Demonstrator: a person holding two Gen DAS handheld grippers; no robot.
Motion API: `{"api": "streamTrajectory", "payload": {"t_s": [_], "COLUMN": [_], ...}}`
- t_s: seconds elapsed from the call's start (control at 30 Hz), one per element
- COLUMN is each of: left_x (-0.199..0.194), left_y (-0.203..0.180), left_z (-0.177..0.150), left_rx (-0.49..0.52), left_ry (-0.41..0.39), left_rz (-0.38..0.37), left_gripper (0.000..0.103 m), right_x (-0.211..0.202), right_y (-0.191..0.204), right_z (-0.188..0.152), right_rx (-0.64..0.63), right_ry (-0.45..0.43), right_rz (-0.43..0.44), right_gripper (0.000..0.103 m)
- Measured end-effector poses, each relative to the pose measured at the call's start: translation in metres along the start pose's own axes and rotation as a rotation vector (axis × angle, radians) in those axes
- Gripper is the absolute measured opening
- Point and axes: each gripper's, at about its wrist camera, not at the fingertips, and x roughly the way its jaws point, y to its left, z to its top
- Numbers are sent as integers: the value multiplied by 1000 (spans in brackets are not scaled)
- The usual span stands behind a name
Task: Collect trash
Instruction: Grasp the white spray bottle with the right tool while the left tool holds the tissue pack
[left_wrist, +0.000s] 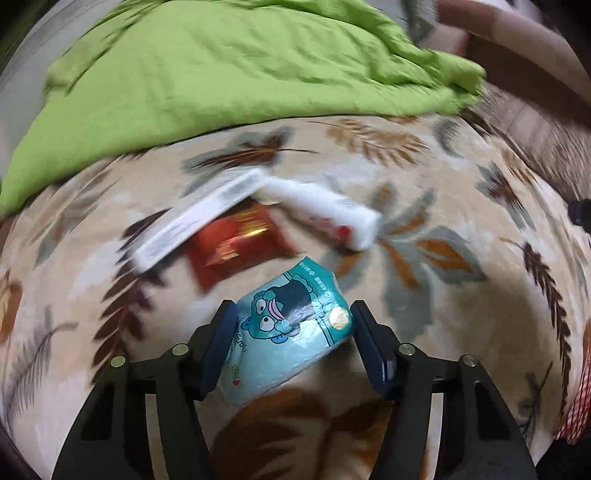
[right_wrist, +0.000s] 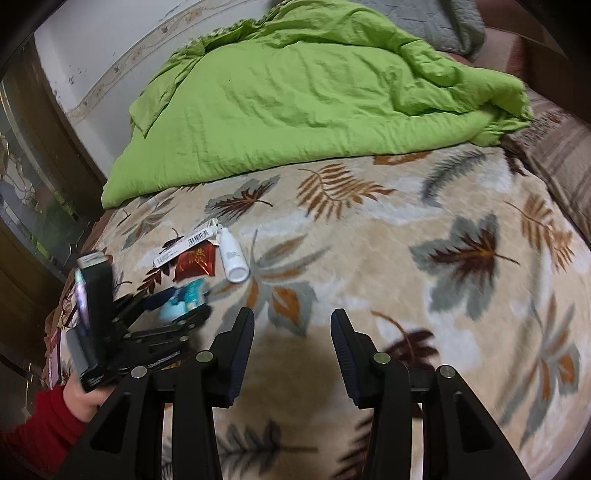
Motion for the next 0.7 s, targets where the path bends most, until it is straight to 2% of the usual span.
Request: {"api": "streamTrajectory", "payload": {"t_s": [0.2,0.27,0.37,0.57,0.6,0.63,0.7], "left_x": [-18,-18,-17,-8,-6,-5,-6], "left_y": [48,58,62,62,62,62,61], "left_z": [-13,-12,-10,-9,-9,-8,-9], "left_rx": [-203,-259,-283,-275,-272,-268,-264], "left_ry": [-6,-9,-13,12,15,18,13], "left_rz": [138,159,184,220,223,226,226], "left_gripper": [61,61,62,66,66,66,66], "right_x": [45,70,104,165,172,178,179], "right_y": [30,45,58,77,79,81,82], "right_z": [22,30,41,54,55,54,52], "right_rx": [-87,-125,-142,-200,-204,-207,-200], "right_ry": [49,76,125,187,199,212,202], "right_rz": [56,72,91,19,11,9,-4], "right_gripper": [47,47,47,47,44,37,36]}}
